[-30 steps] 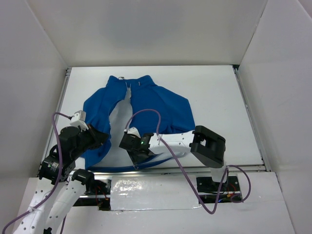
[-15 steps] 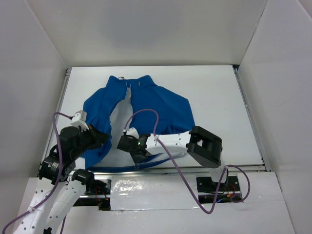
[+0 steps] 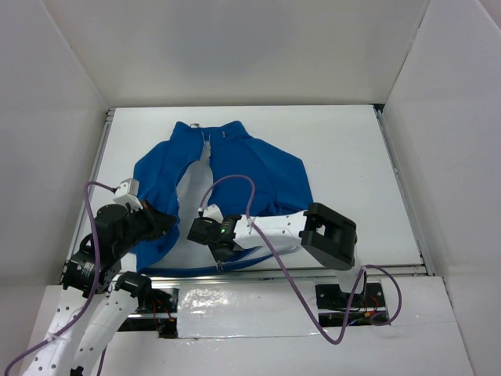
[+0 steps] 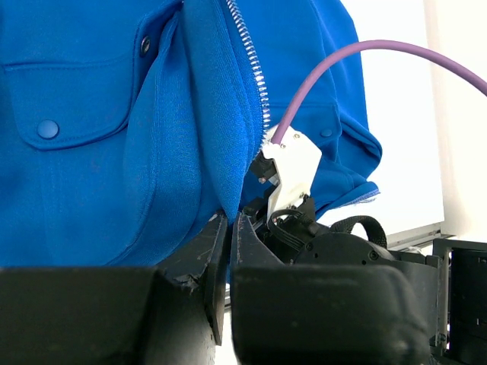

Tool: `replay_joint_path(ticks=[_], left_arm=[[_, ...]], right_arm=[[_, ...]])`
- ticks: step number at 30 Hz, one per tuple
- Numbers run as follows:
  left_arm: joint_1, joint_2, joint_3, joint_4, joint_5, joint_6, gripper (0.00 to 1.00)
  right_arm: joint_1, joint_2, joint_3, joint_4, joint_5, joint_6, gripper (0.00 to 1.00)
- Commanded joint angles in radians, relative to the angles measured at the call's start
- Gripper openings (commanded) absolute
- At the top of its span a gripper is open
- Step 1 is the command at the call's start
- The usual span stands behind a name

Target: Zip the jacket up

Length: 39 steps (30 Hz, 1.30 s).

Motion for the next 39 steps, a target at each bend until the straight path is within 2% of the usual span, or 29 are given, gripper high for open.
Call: replay_joint_path(ticks=[1,10,16,19,22,25,26,29,31,33,34,36,39], left_arm=[[0.002,-0.012,0.005,0.05,0.019,0.024,0.0],[0.002,-0.012,0.004,0.048,0.021,0.027,0.0],[0.002,-0.009,-0.007,0.068,0.042,0.033,0.0],[0.002,-0.021,-0.073,0.169,0.14,0.018,0.0],[0.002,-0.047,-0.13,0.264,0.201,-0.017,0.0],[0.002,-0.095,-0.24,0.421,0.28,-0.066,0.0],[0.002,-0.109,-0.254,0.479,0.295,-0.077,0.0],[0.002,-0.11,-0.268,0.499,0.295,-0.083,0.0],[0.002,-0.1,-0.266,0.492,0.287,-0.073,0.0],[0.002,-0.092,-0.266,0.489,0.287,-0.07,0.0],[0.002,-0.089,-0.268,0.49,0.292,-0.071,0.0],[0.002,-0.089,-0.271,0.495,0.295,-0.076,0.0],[0.002,-0.101,-0.28,0.504,0.297,-0.085,0.0]], right_arm=[[0.008,-0.048,0.012,-0.009,0.027,0.015,0.0],[-0.052,-0.252,-0.073,0.131,0.034,0.049,0.0],[-0.081,-0.421,-0.187,0.267,0.06,0.158,0.0],[-0.098,-0.476,-0.228,0.361,0.046,0.216,0.0],[-0.098,-0.499,-0.239,0.373,0.054,0.246,0.0],[-0.096,-0.529,-0.322,0.612,-0.109,0.146,0.0],[-0.096,-0.532,-0.336,0.626,-0.111,0.149,0.0],[-0.095,-0.536,-0.385,0.717,-0.111,0.096,0.0],[-0.095,-0.548,-0.415,0.792,-0.232,0.017,0.0],[-0.096,-0.542,-0.417,0.774,-0.227,-0.014,0.0],[-0.095,-0.529,-0.4,0.736,-0.149,-0.005,0.0],[-0.096,-0.521,-0.374,0.69,-0.093,0.014,0.0],[-0.095,-0.544,-0.412,0.757,-0.104,0.029,0.0]])
